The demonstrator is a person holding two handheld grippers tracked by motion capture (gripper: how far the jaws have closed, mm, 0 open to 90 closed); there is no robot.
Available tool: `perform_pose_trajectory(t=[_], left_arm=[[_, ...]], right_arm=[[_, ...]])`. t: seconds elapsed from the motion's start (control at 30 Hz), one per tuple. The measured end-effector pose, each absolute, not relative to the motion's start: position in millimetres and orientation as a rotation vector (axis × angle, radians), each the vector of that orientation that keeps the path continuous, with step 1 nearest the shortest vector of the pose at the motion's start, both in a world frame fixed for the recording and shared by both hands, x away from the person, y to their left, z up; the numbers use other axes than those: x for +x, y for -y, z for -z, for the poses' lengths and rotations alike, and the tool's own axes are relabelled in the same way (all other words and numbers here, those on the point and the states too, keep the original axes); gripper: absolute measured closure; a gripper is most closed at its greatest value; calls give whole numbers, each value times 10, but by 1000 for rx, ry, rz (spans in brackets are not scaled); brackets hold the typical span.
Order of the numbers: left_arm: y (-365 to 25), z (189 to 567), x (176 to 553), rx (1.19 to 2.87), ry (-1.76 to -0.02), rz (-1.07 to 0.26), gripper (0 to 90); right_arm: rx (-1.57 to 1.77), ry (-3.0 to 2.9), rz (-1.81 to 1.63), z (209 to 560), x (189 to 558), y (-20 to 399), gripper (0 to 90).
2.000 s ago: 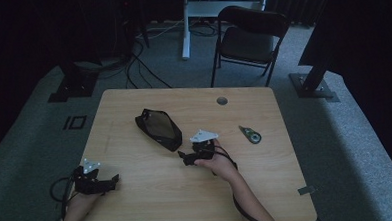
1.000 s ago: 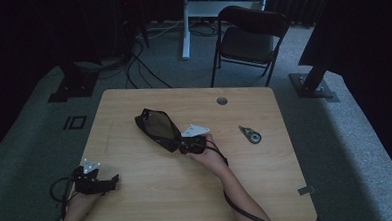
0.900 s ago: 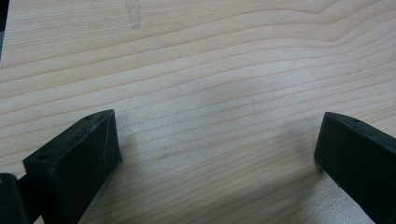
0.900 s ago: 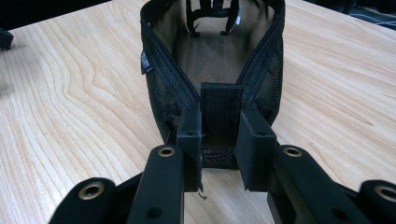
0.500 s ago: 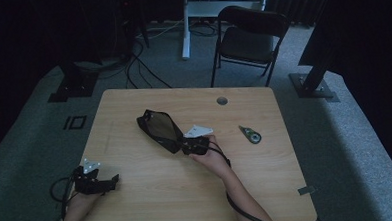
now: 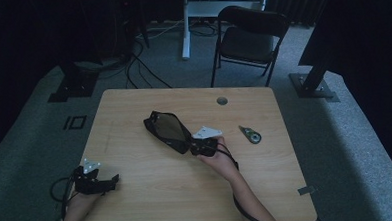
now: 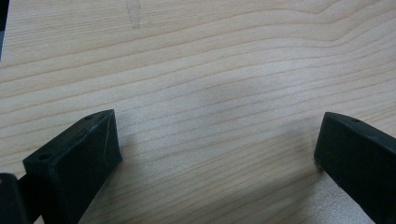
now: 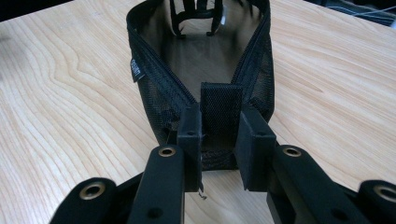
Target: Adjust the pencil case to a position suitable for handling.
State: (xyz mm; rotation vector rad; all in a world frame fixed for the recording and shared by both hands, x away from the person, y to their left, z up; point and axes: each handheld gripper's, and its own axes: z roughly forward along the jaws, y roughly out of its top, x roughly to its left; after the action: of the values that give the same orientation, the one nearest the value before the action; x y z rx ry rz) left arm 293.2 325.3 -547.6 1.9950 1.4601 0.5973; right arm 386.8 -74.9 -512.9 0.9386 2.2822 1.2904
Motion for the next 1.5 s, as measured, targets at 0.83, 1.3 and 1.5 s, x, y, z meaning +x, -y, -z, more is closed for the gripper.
perform_pose_trajectory(t=[0.83, 1.3, 1.5], left_arm=[[-3252, 5476, 2933, 1995, -1460, -598, 4], [-3253, 5476, 2933, 1995, -1460, -598, 4], [-3255, 5475, 2932, 1999, -1459, -598, 4]], right_arm=[[1100, -2172, -1256, 5162, 3691, 1440, 733], [1198, -2114, -1225, 5160, 3499, 1852, 732], [1212, -2082, -1213, 5163, 3418, 1976, 732]])
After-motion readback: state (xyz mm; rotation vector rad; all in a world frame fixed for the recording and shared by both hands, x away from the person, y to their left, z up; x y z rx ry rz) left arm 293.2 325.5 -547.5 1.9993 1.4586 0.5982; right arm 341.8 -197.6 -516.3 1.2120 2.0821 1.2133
